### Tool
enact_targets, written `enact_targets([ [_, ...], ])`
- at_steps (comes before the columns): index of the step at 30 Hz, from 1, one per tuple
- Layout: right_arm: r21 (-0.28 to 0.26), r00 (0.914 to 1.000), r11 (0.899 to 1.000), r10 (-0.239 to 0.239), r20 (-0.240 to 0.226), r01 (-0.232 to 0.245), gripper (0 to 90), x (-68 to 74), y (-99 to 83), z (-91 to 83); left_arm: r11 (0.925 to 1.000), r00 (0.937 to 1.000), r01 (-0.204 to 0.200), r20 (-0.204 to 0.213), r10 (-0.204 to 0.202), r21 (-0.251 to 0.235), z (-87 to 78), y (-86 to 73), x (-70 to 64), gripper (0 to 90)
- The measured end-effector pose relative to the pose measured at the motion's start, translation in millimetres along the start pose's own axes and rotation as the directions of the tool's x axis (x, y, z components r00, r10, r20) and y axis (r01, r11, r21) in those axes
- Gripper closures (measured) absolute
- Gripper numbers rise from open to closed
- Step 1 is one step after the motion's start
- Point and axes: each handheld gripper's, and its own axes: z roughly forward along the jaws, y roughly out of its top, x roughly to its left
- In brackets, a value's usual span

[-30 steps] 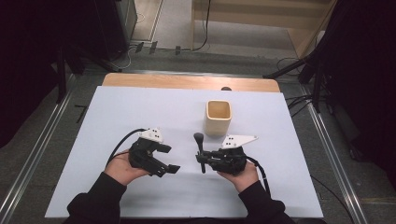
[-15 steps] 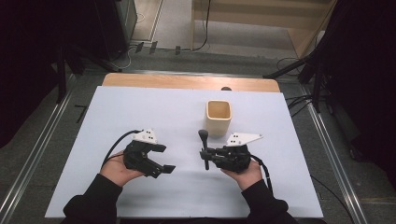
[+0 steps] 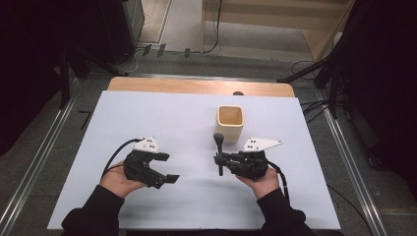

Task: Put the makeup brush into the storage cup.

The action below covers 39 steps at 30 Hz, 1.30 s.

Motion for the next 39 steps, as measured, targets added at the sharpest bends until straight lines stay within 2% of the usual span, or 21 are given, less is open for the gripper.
enact_targets([
  [7, -0.015, 0.9998, 1.0, 0.005, 0.021, -0.004, 79.0, -4.2, 0.9, -4.6, 0.9999, 0.9999, -0.009, -0.008, 0.009, -0.006, -4.2, -4.4, -0.5, 15.7],
  [16, -0.038, 0.9989, 0.999, 0.007, 0.045, -0.006, 79.1, -7.7, 7.2, -12.4, 0.9998, 0.9992, 0.007, -0.039, -0.007, -0.019, -12.0, -12.3, 2.2, 15.8],
  [21, -0.044, 0.9984, 0.999, 0.005, 0.056, -0.003, 79.1, -9.0, 11.2, -15.3, 0.9997, 0.9984, 0.018, -0.054, -0.019, -0.014, -15.8, -17.9, 3.7, 15.8],
  [27, -0.052, 0.9973, 0.999, 0.003, 0.074, 0.001, 79.2, -11.9, 15.8, -17.9, 0.9999, 0.9968, 0.015, -0.078, -0.014, 0.009, -16.4, -22.1, 4.0, 15.8],
  [39, -0.095, 0.995, 0.995, 0.002, 0.1, 0.008, 79.2, -16.6, 31.7, -28.9, 0.9995, 0.996, 0.031, -0.085, -0.03, 0.011, -18.5, -24.4, 5.6, 15.8],
])
